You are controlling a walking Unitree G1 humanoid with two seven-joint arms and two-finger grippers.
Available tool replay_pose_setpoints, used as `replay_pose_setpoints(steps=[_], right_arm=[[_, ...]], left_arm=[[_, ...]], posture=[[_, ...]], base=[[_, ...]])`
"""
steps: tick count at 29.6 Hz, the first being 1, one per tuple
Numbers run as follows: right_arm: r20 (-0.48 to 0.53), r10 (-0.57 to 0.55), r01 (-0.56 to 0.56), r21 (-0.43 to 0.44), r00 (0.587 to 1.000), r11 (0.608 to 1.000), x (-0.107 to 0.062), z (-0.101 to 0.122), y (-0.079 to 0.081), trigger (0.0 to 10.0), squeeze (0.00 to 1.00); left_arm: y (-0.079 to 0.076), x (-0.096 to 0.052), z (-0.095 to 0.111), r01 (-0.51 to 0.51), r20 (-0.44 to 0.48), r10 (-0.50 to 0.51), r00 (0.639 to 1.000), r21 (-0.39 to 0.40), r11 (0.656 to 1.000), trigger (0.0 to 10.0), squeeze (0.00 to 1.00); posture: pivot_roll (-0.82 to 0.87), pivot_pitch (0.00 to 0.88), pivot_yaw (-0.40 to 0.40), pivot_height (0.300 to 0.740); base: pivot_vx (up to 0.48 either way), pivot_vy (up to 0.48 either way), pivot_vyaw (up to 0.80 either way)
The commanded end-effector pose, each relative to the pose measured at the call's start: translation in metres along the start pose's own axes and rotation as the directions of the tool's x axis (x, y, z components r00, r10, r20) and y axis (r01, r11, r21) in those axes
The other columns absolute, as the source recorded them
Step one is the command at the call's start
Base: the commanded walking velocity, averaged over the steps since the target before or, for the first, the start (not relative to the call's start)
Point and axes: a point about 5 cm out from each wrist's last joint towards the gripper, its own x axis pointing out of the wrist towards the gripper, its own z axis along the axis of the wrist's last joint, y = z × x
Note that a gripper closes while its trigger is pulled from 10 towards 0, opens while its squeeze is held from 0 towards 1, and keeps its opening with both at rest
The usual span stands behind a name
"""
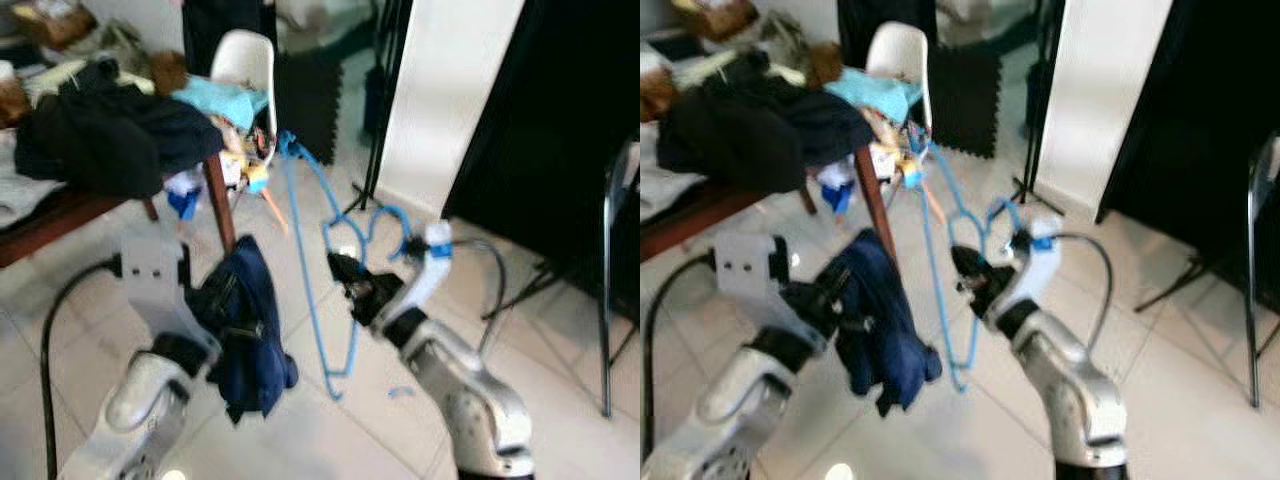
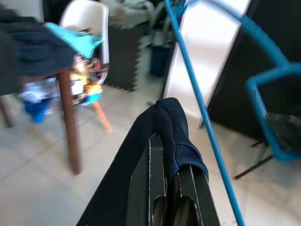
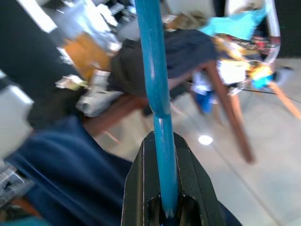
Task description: Hang hanger
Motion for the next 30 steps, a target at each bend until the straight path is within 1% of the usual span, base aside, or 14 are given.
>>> replay_pose_setpoints(steps=[1,3,5,6,7,10,12,14,16,18,20,23,26,30], right_arm=[[0.002,-0.034,0.034,-0.002,0.999,0.999,-0.002,-0.002,-0.006,10.0,0.00],[0.002,-0.037,0.037,-0.004,0.999,0.999,-0.001,-0.003,-0.007,10.0,0.00],[-0.024,-0.016,0.014,-0.053,1.000,0.998,0.005,-0.009,-0.004,10.0,0.00],[-0.024,-0.016,0.014,-0.053,1.000,0.998,0.005,-0.009,-0.004,10.0,0.00],[-0.034,-0.007,0.004,-0.066,0.999,0.998,0.007,-0.012,-0.004,10.0,0.00],[-0.042,0.001,-0.004,-0.074,0.999,0.997,0.008,-0.014,-0.005,10.0,0.00],[-0.052,0.014,-0.018,-0.080,0.999,0.997,0.010,-0.015,-0.006,10.0,0.00],[-0.052,0.014,-0.018,-0.080,0.999,0.997,0.010,-0.015,-0.006,10.0,0.00],[-0.056,0.024,-0.029,-0.088,0.998,0.996,0.012,-0.016,-0.006,10.0,0.00],[-0.065,0.042,-0.049,-0.106,0.997,0.993,0.017,-0.019,-0.007,10.0,0.00],[-0.065,0.042,-0.049,-0.106,0.997,0.993,0.017,-0.019,-0.007,10.0,0.00],[-0.072,0.048,-0.057,-0.127,0.996,0.990,0.022,-0.023,-0.009,10.0,0.00],[-0.073,0.050,-0.060,-0.133,0.996,0.989,0.024,-0.024,-0.010,10.0,0.00],[-0.070,0.053,-0.062,-0.138,0.996,0.988,0.027,-0.026,-0.013,10.0,0.00]], left_arm=[[0.001,0.001,0.005,0.011,0.035,-0.012,0.999,0.025,1.000,10.0,0.00],[0.004,0.003,0.005,0.005,0.037,-0.006,0.999,0.020,1.000,10.0,0.00],[0.017,0.010,0.007,-0.051,0.078,0.049,0.996,0.021,0.998,10.0,0.00],[0.017,0.010,0.007,-0.051,0.078,0.049,0.996,0.021,0.998,10.0,0.00],[0.022,0.013,0.008,-0.076,0.098,0.074,0.992,0.020,0.997,10.0,0.00],[0.025,0.014,0.009,-0.100,0.117,0.096,0.988,0.021,0.995,10.0,0.00],[0.030,0.015,0.015,-0.135,0.156,0.130,0.979,0.019,0.991,10.0,0.00],[0.030,0.015,0.015,-0.135,0.156,0.130,0.979,0.019,0.991,10.0,0.00],[0.032,0.016,0.018,-0.150,0.177,0.144,0.974,0.022,0.988,10.0,0.00],[0.038,0.020,0.028,-0.170,0.224,0.160,0.961,0.024,0.985,10.0,0.00],[0.038,0.020,0.028,-0.170,0.224,0.160,0.961,0.024,0.985,10.0,0.00],[0.044,0.027,0.042,-0.179,0.274,0.160,0.948,0.044,0.983,10.0,0.00],[0.046,0.030,0.047,-0.184,0.292,0.161,0.943,0.055,0.981,10.0,0.00],[0.053,0.034,0.065,-0.238,0.352,0.189,0.917,0.102,0.966,10.0,0.00]], posture=[[0.05,0.000,0.042,0.740],[0.05,0.000,0.042,0.740],[0.04,0.000,0.022,0.740],[0.04,0.000,0.022,0.740],[0.03,0.000,0.016,0.740],[0.03,0.000,0.007,0.740],[0.04,0.000,-0.012,0.740],[0.04,0.000,-0.012,0.740],[0.04,0.000,-0.016,0.740],[0.04,0.000,-0.015,0.740],[0.04,0.000,-0.015,0.740],[0.04,0.000,-0.015,0.740],[0.04,0.000,-0.016,0.740],[0.04,0.000,-0.014,0.740]], base=[[0.292,0.000,0.48],[0.319,0.000,0.00],[0.388,0.000,0.00],[0.416,0.000,0.00],[0.442,0.000,0.00],[0.467,0.000,0.00],[0.480,0.000,0.00],[0.480,0.000,0.00],[0.480,0.000,0.00],[0.480,0.000,0.00],[0.480,0.000,0.00],[0.480,0.000,0.00],[0.480,0.000,0.00],[0.480,0.000,0.00]])
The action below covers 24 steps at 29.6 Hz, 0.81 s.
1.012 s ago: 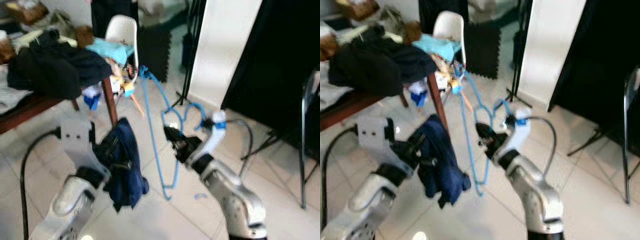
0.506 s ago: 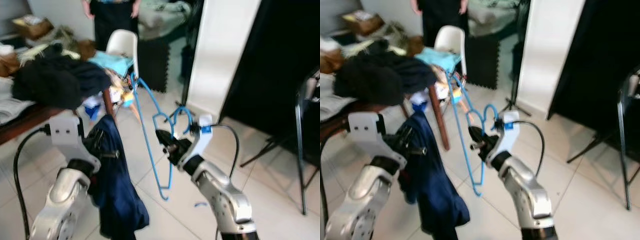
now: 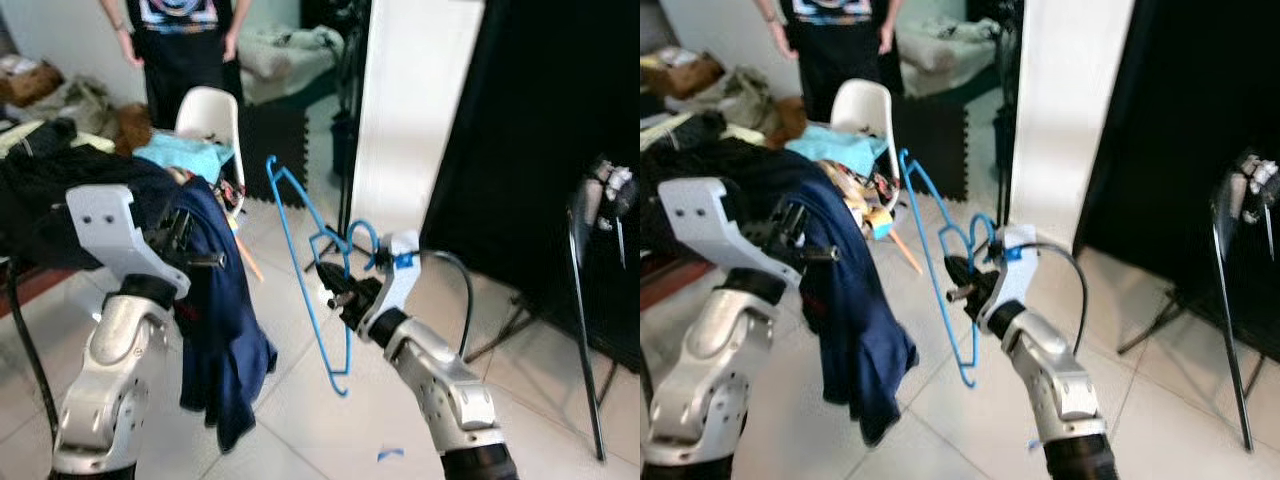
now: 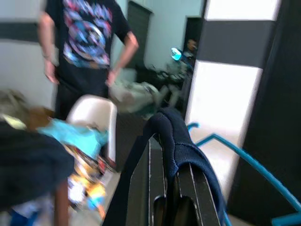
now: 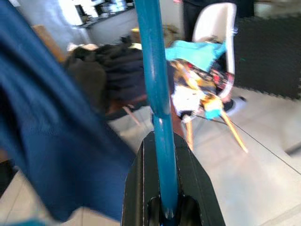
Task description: Hang hanger
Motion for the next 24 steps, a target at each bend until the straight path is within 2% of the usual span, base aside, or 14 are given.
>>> replay_pose_setpoints(steps=[1,3,4,5,7,8,9,12,17,20,24], right_arm=[[0.003,0.008,-0.008,0.003,1.000,1.000,0.002,-0.002,0.001,10.0,0.00],[0.006,0.009,-0.009,0.002,1.000,1.000,0.002,-0.002,0.001,10.0,0.00],[0.004,0.016,-0.016,-0.004,1.000,1.000,0.001,-0.002,0.001,10.0,0.00],[0.004,0.016,-0.016,-0.004,1.000,1.000,0.001,-0.002,0.001,10.0,0.00],[0.002,0.032,-0.032,-0.016,0.999,0.999,0.002,-0.004,0.002,10.0,0.00],[0.002,0.032,-0.032,-0.016,0.999,0.999,0.002,-0.004,0.002,10.0,0.00],[0.005,0.037,-0.037,-0.018,0.999,0.999,0.003,-0.005,0.001,10.0,0.00],[0.007,0.035,-0.035,-0.017,0.999,0.999,0.004,-0.005,0.000,10.0,0.00],[0.012,0.029,-0.029,-0.018,1.000,0.999,0.004,-0.005,-0.001,10.0,0.00],[0.019,0.016,-0.016,-0.015,1.000,1.000,0.003,-0.005,-0.003,10.0,0.00],[0.023,0.013,-0.013,-0.016,1.000,1.000,0.003,-0.005,-0.003,10.0,0.00]], left_arm=[[0.008,0.002,0.006,-0.033,0.025,0.033,0.999,0.037,0.999,10.0,0.00],[0.013,0.004,0.012,-0.054,0.044,0.052,0.998,0.061,0.997,10.0,0.00],[0.020,0.007,0.021,-0.082,0.072,0.076,0.995,0.082,0.993,10.0,0.00],[0.020,0.007,0.021,-0.082,0.072,0.076,0.995,0.082,0.993,10.0,0.00],[0.033,0.012,0.042,-0.133,0.139,0.114,0.984,0.131,0.983,10.0,0.00],[0.033,0.012,0.042,-0.133,0.139,0.114,0.984,0.131,0.983,10.0,0.00],[0.042,0.017,0.061,-0.168,0.198,0.135,0.971,0.165,0.972,10.0,0.00],[0.046,0.021,0.073,-0.187,0.235,0.142,0.962,0.181,0.966,10.0,0.00],[0.049,0.028,0.088,-0.189,0.278,0.129,0.952,0.200,0.962,10.0,0.00],[0.046,0.037,0.105,-0.167,0.326,0.094,0.941,0.202,0.965,10.0,0.00],[0.044,0.042,0.115,-0.156,0.349,0.074,0.934,0.215,0.964,10.0,0.00]], posture=[[0.04,0.000,-0.014,0.740],[0.04,0.000,-0.014,0.740],[0.04,0.000,-0.014,0.740],[0.04,0.000,-0.014,0.740],[0.04,0.000,-0.016,0.740],[0.04,0.000,-0.016,0.740],[0.04,0.000,-0.015,0.740],[0.03,0.000,-0.015,0.740],[0.02,0.000,-0.002,0.740],[0.01,0.000,0.005,0.740],[0.00,0.000,0.010,0.740]], base=[[0.480,0.000,0.00],[0.480,0.000,0.00],[0.480,0.000,0.80],[0.480,0.000,0.80],[0.480,0.000,0.80],[0.480,0.000,0.80],[0.480,0.000,0.80],[0.480,0.000,0.80],[0.480,0.000,0.80],[0.480,0.000,0.79],[0.480,0.000,0.79]])
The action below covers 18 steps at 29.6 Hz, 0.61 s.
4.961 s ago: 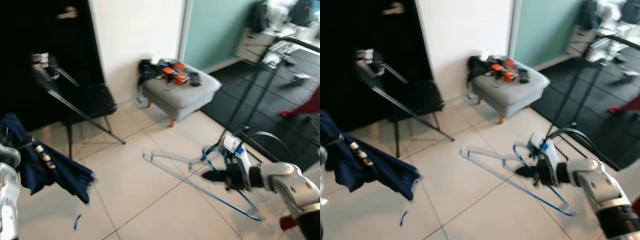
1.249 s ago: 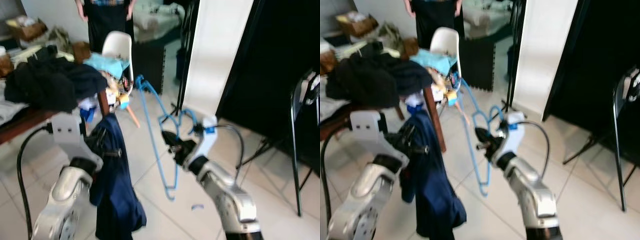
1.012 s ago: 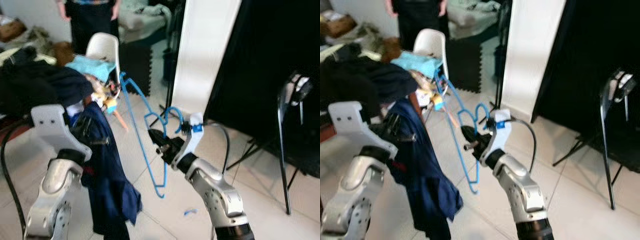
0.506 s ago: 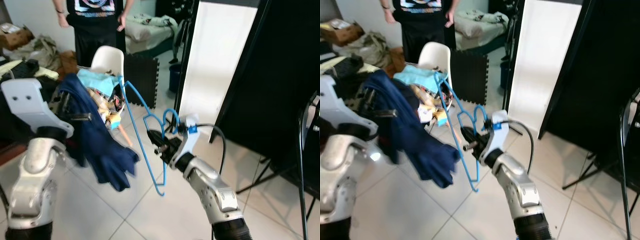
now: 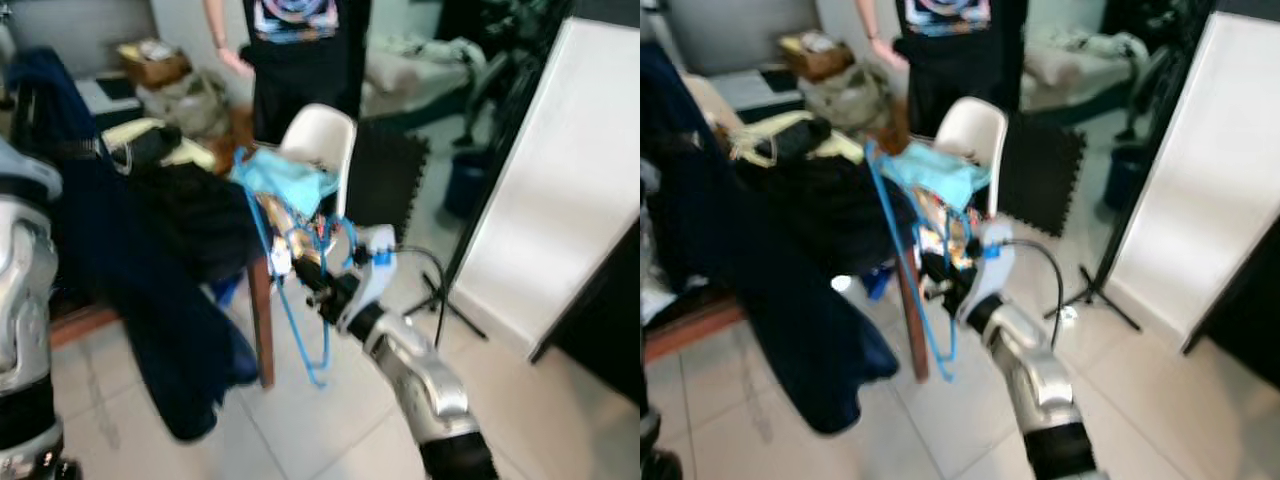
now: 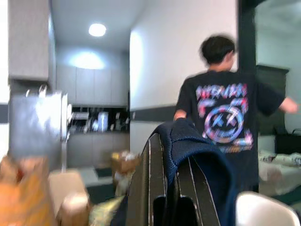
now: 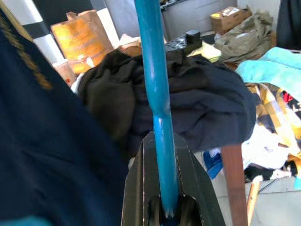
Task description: Hang hanger
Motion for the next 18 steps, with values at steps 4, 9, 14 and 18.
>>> replay_pose_setpoints(steps=[4,9,14,18], right_arm=[[0.015,-0.015,0.015,-0.003,1.000,1.000,-0.003,-0.001,-0.003,10.0,0.00],[0.017,-0.021,0.021,0.018,1.000,1.000,-0.002,-0.001,-0.003,10.0,0.00],[0.019,-0.027,0.026,0.029,0.999,0.999,0.000,-0.001,-0.002,10.0,0.00],[0.022,-0.032,0.031,0.036,0.999,0.999,0.001,-0.001,-0.002,10.0,0.00]], left_arm=[[0.001,0.010,0.016,0.027,0.053,-0.028,0.998,0.028,0.999,10.0,0.00],[0.007,0.030,0.036,0.051,0.105,-0.056,0.993,0.047,0.998,10.0,0.00],[0.004,0.049,0.065,0.101,0.195,-0.114,0.974,0.075,0.992,10.0,0.00],[0.004,0.060,0.088,0.120,0.261,-0.142,0.955,0.099,0.988,10.0,0.00]], posture=[[-0.01,0.000,0.013,0.740],[-0.01,0.000,0.021,0.740],[-0.02,0.000,0.029,0.740],[-0.02,0.000,0.029,0.740]], base=[[0.480,0.000,0.75],[0.480,0.000,0.00],[0.480,0.000,0.00],[0.480,0.000,0.00]])
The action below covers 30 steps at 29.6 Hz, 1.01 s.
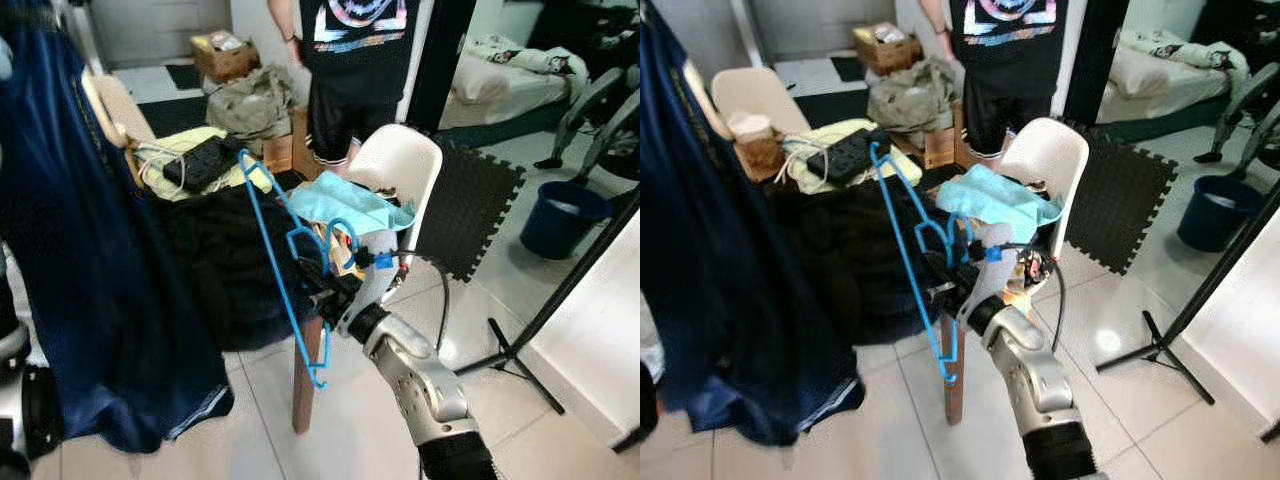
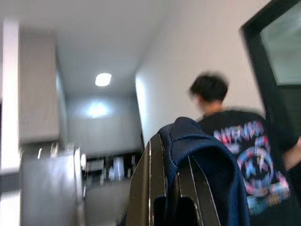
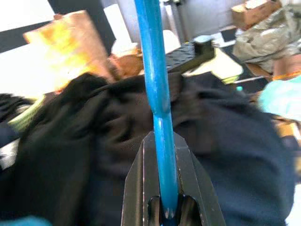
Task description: Hang hanger
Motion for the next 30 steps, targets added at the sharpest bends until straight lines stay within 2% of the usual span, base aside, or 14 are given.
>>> replay_pose_setpoints(steps=[1,10,13,14,16,17,18,19,20,22,23,25,29,30], right_arm=[[0.015,-0.009,0.009,0.016,1.000,1.000,0.001,0.002,-0.001,10.0,0.00],[-0.010,-0.007,0.007,0.017,1.000,1.000,0.003,0.000,0.000,10.0,0.00],[0.006,-0.021,0.021,0.033,1.000,0.999,0.001,0.001,-0.002,10.0,0.00],[0.006,-0.021,0.021,0.033,1.000,0.999,0.001,0.001,-0.002,10.0,0.00],[0.012,-0.023,0.023,0.040,1.000,0.999,0.000,0.002,-0.003,10.0,0.00],[0.012,-0.023,0.023,0.040,1.000,0.999,0.000,0.002,-0.003,10.0,0.00],[0.012,-0.023,0.022,0.043,1.000,0.999,0.000,0.002,-0.003,10.0,0.00],[0.011,-0.021,0.021,0.046,1.000,0.999,0.000,0.002,-0.003,10.0,0.00],[0.011,-0.021,0.021,0.046,1.000,0.999,0.000,0.002,-0.003,10.0,0.00],[0.010,-0.018,0.018,0.049,1.000,0.999,0.000,0.002,-0.003,10.0,0.00],[0.010,-0.018,0.018,0.049,1.000,0.999,0.000,0.002,-0.003,10.0,0.00],[0.010,-0.017,0.016,0.050,1.000,0.999,0.000,0.002,-0.003,10.0,0.00],[0.010,-0.017,0.017,0.051,1.000,0.999,0.000,0.002,-0.002,10.0,0.00],[0.011,-0.018,0.017,0.054,1.000,0.998,-0.001,0.002,-0.002,10.0,0.00]], left_arm=[[0.001,0.005,0.009,0.018,0.038,-0.019,0.999,0.022,1.000,10.0,0.00],[0.003,0.022,0.015,0.038,0.058,-0.042,0.997,0.067,0.997,10.0,0.00],[0.022,0.003,-0.021,-0.119,-0.094,0.128,0.987,0.095,0.988,10.0,0.00],[0.022,0.003,-0.021,-0.119,-0.094,0.128,0.987,0.095,0.988,10.0,0.00],[0.036,-0.020,-0.055,-0.236,-0.240,0.258,0.936,0.114,0.965,10.0,0.00],[0.036,-0.020,-0.055,-0.236,-0.240,0.258,0.936,0.114,0.965,10.0,0.00],[0.035,-0.039,-0.085,-0.255,-0.379,0.275,0.884,0.103,0.962,10.0,0.00],[0.025,-0.068,-0.122,-0.256,-0.553,0.264,0.790,0.093,0.962,10.0,0.00],[0.025,-0.068,-0.122,-0.256,-0.553,0.264,0.790,0.093,0.962,10.0,0.00],[-0.007,-0.125,-0.172,-0.221,-0.779,0.153,0.608,0.019,0.975,10.0,0.00],[-0.007,-0.125,-0.172,-0.221,-0.779,0.153,0.608,0.019,0.975,10.0,0.00],[-0.033,-0.156,-0.187,-0.153,-0.855,0.009,0.519,-0.082,0.985,10.0,0.00],[-0.046,-0.165,-0.186,-0.106,-0.864,-0.073,0.499,-0.144,0.984,10.0,0.00],[-0.055,-0.170,-0.180,-0.055,-0.863,-0.149,0.482,-0.200,0.978,10.0,0.08]], posture=[[-0.01,0.000,0.029,0.740],[-0.02,0.000,0.040,0.740],[-0.03,0.000,0.038,0.740],[-0.03,0.000,0.038,0.740],[-0.02,0.000,0.035,0.740],[-0.02,0.000,0.035,0.740],[-0.02,0.000,0.030,0.740],[-0.01,0.000,0.026,0.740],[-0.01,0.000,0.026,0.740],[-0.01,0.000,0.024,0.740],[-0.01,0.000,0.024,0.740],[-0.02,0.000,0.027,0.740],[-0.01,0.000,0.027,0.740],[-0.01,0.000,0.027,0.740]], base=[[0.480,0.000,0.00],[0.480,0.000,-0.27],[0.480,0.000,0.00],[0.480,0.000,0.00],[0.386,0.000,0.00],[0.300,0.000,0.00],[0.000,0.000,0.00],[0.000,0.000,0.00],[0.000,0.000,0.00],[0.000,0.000,0.00],[0.000,0.000,0.00],[0.000,0.000,0.00],[0.000,0.000,0.00],[0.000,0.000,0.00]])
